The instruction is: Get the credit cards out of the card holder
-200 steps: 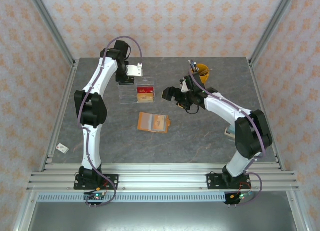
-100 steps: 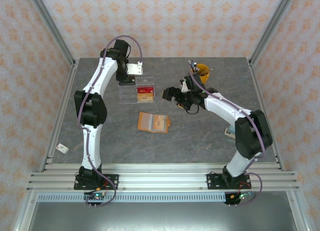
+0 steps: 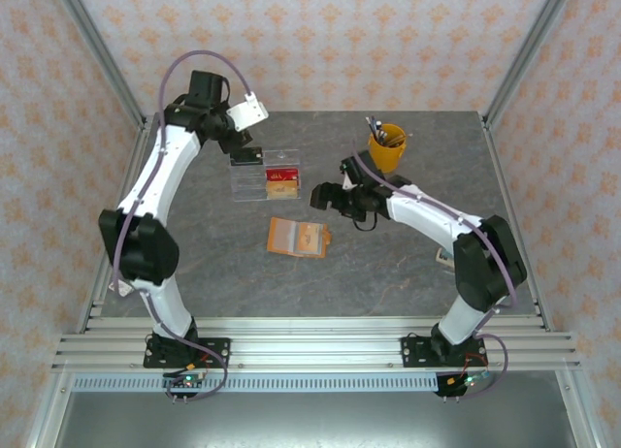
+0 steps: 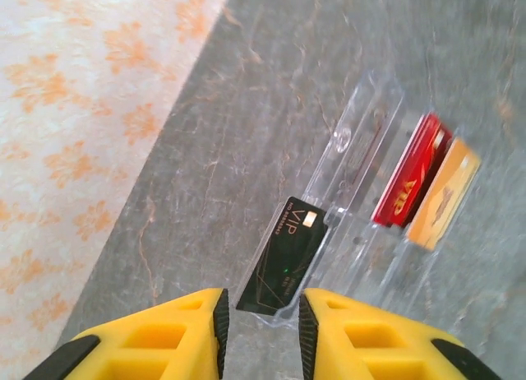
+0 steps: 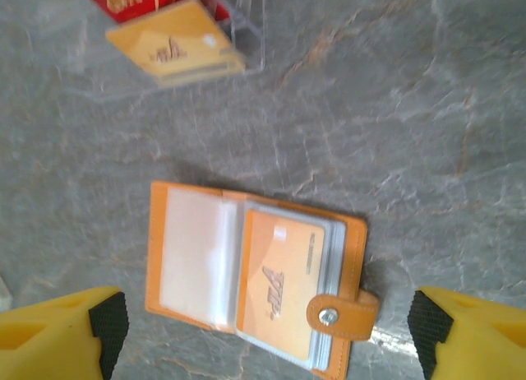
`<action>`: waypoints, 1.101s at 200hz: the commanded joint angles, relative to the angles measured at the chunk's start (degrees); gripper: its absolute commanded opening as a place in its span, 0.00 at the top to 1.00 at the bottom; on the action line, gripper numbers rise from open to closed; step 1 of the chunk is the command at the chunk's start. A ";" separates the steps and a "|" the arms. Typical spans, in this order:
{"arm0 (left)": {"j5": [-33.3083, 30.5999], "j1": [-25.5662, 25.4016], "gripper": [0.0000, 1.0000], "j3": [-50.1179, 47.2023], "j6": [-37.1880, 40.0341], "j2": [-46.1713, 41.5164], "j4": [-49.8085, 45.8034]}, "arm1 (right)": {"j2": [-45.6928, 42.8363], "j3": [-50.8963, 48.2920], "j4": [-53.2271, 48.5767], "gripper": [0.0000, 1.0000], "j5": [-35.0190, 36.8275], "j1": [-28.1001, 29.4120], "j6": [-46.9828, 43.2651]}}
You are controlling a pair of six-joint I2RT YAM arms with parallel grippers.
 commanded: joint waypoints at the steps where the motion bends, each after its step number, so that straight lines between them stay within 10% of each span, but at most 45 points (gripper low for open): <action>1: -0.02 0.11 0.67 -9.24 -17.79 -6.22 12.33 | -0.45 0.87 -3.77 0.16 6.38 3.26 -0.30; 39: -5.46 -0.36 0.60 -27.45 -42.14 -18.57 23.23 | 3.87 3.89 -6.57 0.32 11.34 9.73 2.28; 93: -17.07 -0.38 0.49 -36.27 -71.07 -25.65 13.63 | 10.48 6.73 -8.74 0.46 15.87 14.87 6.91; 175: 5.78 -2.07 0.33 -42.48 -83.65 -25.25 14.27 | 15.14 8.64 -11.31 0.59 22.17 13.90 11.14; 220: 7.21 -9.87 0.51 -41.75 -85.99 -21.25 11.35 | 16.70 9.20 -10.97 0.66 20.76 13.49 10.99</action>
